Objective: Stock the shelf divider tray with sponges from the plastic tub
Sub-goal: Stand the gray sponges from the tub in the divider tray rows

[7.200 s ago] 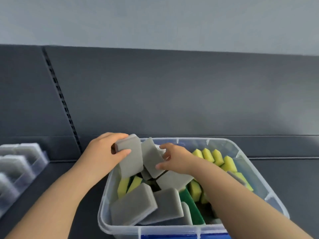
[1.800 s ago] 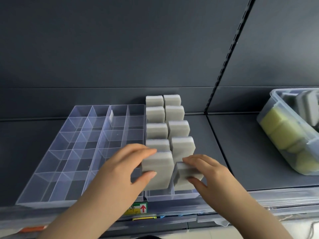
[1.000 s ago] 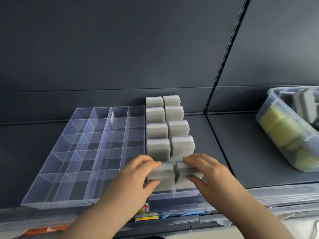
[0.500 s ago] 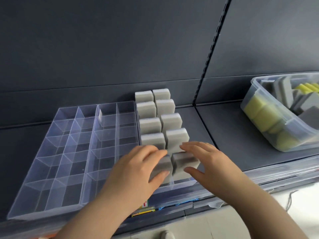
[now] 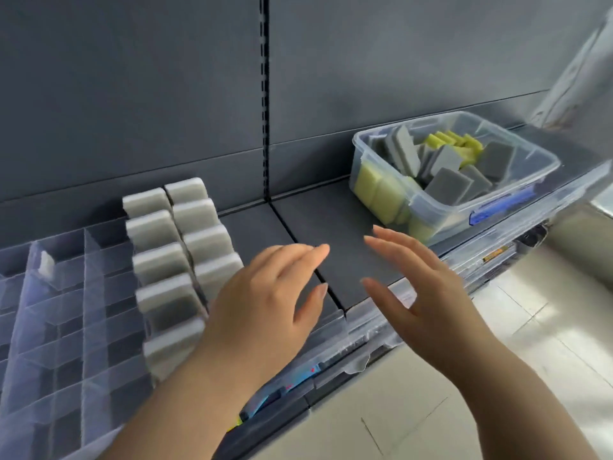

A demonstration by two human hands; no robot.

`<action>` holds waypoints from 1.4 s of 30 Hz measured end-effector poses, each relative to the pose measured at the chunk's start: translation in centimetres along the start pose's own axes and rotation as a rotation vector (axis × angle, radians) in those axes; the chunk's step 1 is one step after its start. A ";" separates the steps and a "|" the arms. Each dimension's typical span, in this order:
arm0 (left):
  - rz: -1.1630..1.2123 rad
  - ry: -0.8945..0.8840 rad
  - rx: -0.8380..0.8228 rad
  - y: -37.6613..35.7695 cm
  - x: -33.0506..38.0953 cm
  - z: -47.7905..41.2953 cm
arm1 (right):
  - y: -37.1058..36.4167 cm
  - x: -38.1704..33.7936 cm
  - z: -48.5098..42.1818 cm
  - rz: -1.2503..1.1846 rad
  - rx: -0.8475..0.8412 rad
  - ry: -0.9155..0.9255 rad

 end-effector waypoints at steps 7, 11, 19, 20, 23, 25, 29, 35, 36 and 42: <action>-0.014 -0.018 -0.040 -7.8 8.9 -0.4 | 5.4 9.1 7.4 -0.041 0.037 -0.114; -0.047 -0.018 -0.117 -13.4 14.2 -0.1 | 7.9 15.8 13.8 -0.050 -0.016 -0.198; -0.139 -0.048 -0.191 -20.0 20.6 -0.6 | 12.1 24.1 19.8 -0.047 -0.040 -0.298; -0.144 -0.045 -0.197 -20.4 20.9 -0.8 | 12.3 24.6 19.7 -0.056 -0.049 -0.290; -0.146 -0.029 -0.213 -21.0 21.6 -1.7 | 12.8 26.1 18.7 -0.061 -0.063 -0.253; -0.147 -0.026 -0.195 -21.1 21.8 -2.7 | 13.0 26.9 17.6 -0.069 -0.056 -0.213; -0.105 -0.012 -0.121 -20.8 21.7 -6.2 | 13.8 28.7 13.8 -0.095 -0.066 -0.151; -0.151 0.027 0.043 -19.6 19.1 -14.4 | 16.3 32.2 3.6 -0.073 -0.022 -0.036; -0.158 0.051 0.056 -19.6 18.5 -15.9 | 16.5 32.9 1.7 -0.066 -0.017 -0.016; -0.254 0.084 -0.186 -21.6 15.4 -23.7 | 14.7 37.0 -7.3 -0.097 -0.195 -0.003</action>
Point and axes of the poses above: each hand's wrist, its own z-axis away from the middle knuckle, its own y-axis out of the back of the hand, x = y × z, the point moved 2 cm from there along -z, towards the middle knuckle, and after that the axes turned 15 degrees about y, right-handed, at the moved point
